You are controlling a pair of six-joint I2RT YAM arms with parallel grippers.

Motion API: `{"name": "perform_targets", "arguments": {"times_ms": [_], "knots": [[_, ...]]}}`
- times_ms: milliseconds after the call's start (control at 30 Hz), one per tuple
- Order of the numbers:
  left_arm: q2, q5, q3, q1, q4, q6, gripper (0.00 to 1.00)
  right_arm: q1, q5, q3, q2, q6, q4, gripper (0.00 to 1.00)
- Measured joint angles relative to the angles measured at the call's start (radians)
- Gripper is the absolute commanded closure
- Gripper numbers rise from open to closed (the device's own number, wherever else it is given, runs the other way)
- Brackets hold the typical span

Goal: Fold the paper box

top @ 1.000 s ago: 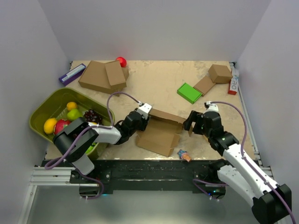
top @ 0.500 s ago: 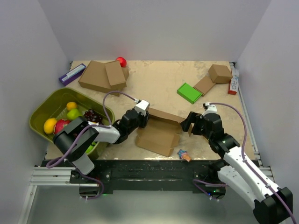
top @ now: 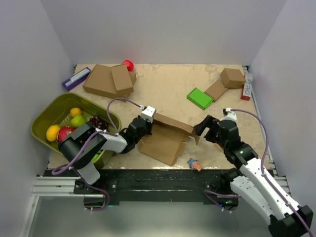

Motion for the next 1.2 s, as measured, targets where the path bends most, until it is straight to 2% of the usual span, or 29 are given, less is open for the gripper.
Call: {"name": "perform_targets", "arguments": {"times_ms": [233, 433, 967, 1200], "knots": [[0.012, -0.118, 0.002, -0.055, 0.003, 0.012, 0.96, 0.0, -0.034, 0.06, -0.042, 0.095, 0.019, 0.12], [0.023, -0.204, 0.013, -0.12, -0.005, 0.003, 0.95, 0.001, -0.156, -0.008, -0.01, 0.226, 0.161, 0.17], [0.019, -0.267, 0.013, -0.157, -0.021, -0.027, 0.95, 0.001, -0.217, -0.092, 0.2, 0.32, 0.36, 0.28], [0.012, -0.278, 0.012, -0.171, -0.035, -0.041, 0.95, 0.001, -0.221, -0.149, 0.215, 0.364, 0.461, 0.35]]}}
